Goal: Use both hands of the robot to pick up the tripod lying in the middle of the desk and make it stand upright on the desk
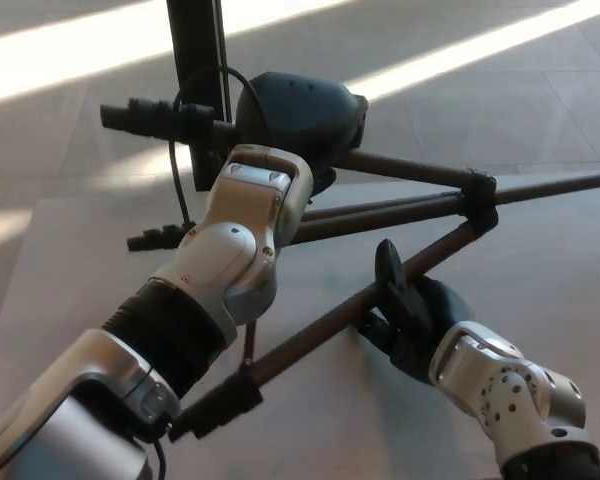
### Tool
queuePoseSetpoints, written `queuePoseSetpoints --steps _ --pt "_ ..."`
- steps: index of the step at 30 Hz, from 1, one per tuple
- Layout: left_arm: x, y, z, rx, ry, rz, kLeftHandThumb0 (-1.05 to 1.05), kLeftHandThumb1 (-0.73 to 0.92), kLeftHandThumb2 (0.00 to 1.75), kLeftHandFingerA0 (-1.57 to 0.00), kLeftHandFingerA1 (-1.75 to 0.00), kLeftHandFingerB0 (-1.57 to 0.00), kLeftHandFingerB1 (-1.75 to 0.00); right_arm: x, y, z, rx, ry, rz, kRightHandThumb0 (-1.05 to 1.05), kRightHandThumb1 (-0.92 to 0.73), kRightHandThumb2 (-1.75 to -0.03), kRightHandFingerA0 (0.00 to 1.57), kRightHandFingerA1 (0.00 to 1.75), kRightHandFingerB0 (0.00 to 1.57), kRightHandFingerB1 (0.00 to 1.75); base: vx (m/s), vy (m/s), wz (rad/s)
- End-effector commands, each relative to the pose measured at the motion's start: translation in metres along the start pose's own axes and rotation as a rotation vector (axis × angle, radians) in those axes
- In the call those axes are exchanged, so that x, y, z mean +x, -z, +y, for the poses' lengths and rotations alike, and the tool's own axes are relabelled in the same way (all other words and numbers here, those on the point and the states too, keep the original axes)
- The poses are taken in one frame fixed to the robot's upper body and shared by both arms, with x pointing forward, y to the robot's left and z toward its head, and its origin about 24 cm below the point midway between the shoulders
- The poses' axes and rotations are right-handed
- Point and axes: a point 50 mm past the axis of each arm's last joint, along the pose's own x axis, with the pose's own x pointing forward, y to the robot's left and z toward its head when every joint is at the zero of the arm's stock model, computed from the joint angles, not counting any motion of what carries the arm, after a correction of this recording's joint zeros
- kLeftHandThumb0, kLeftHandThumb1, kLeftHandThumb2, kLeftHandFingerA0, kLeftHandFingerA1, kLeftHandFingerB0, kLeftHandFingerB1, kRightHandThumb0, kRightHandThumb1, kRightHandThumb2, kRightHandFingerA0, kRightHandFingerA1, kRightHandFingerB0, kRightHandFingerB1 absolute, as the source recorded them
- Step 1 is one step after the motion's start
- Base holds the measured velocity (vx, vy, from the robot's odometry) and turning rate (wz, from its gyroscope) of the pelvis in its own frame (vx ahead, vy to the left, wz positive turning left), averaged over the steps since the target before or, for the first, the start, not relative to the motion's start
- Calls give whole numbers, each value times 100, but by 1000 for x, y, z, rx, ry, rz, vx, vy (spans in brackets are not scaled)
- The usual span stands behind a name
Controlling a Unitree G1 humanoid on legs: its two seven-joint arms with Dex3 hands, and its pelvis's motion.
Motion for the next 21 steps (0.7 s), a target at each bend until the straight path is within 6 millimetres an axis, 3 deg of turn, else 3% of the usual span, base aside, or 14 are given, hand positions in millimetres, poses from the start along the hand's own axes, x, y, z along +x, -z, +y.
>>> queuePoseSetpoints --steps 1,2,3,4,5,7,9,13,14,17,18,19,21 --pt "-2 -2 -2 17 -6 -3 -30 65 64 -78 -144 -72 -89 -1 -23 2 137 146 -212 -17 -84 -74 80 125 51 53 0 0 0" --pt "-1 -2 -1 -11 1 0 -30 69 63 -78 -135 -71 -80 -1 -24 1 161 161 -216 -27 -89 -66 93 148 63 60 0 0 0" --pt "-1 -1 0 -55 -24 -4 -28 69 64 -79 -116 -71 -77 -2 -26 1 162 173 -227 -29 -79 -67 87 168 73 71 0 0 0" --pt "-1 -2 1 -42 -34 -14 -27 70 69 -78 -108 -70 -75 -2 -26 0 155 186 -233 -31 -81 -69 82 162 68 86 0 0 0" --pt "-1 -2 1 -40 -34 -16 -27 70 69 -78 -108 -70 -75 -2 -26 -1 156 190 -235 -31 -81 -69 82 162 68 86 0 0 0" --pt "0 -3 3 -38 -28 -13 -28 73 71 -80 -107 -70 -76 -1 -26 -1 160 202 -238 -30 -84 -65 81 173 63 108 0 0 0" --pt "-1 -2 3 -58 -34 -14 -28 71 70 -80 -110 -71 -79 1 -25 0 170 259 -246 -34 -84 -65 92 175 67 149 0 0 0" --pt "-1 -2 2 -50 -45 -19 -29 72 70 -82 -117 -73 -80 0 -25 1 138 288 -250 -33 -85 -65 92 175 64 160 0 0 0" --pt "-1 0 1 -42 -41 -12 -31 71 69 -85 -143 -76 -89 1 -24 1 144 258 -246 -31 -87 -66 94 175 63 168 0 0 0" --pt "-2 2 1 -34 -49 -13 -30 70 70 -82 -147 -79 -97 2 -24 2 157 234 -246 -31 -86 -69 97 175 69 171 0 0 0" --pt "-2 3 1 -37 -57 -12 -31 69 70 -82 -155 -79 -109 2 -24 3 166 230 -249 -30 -83 -72 98 175 72 171 0 0 0" --pt "-2 5 -1 -23 -53 -6 -29 69 68 -84 -158 -79 -108 1 -23 5 177 214 -254 -29 -81 -81 99 175 79 162 0 0 0" --pt "-2 8 -1 -3 -57 -8 -29 67 67 -86 -159 -78 -108 0 -24 6 166 201 -273 -29 -82 -79 100 175 75 168 0 0 0"
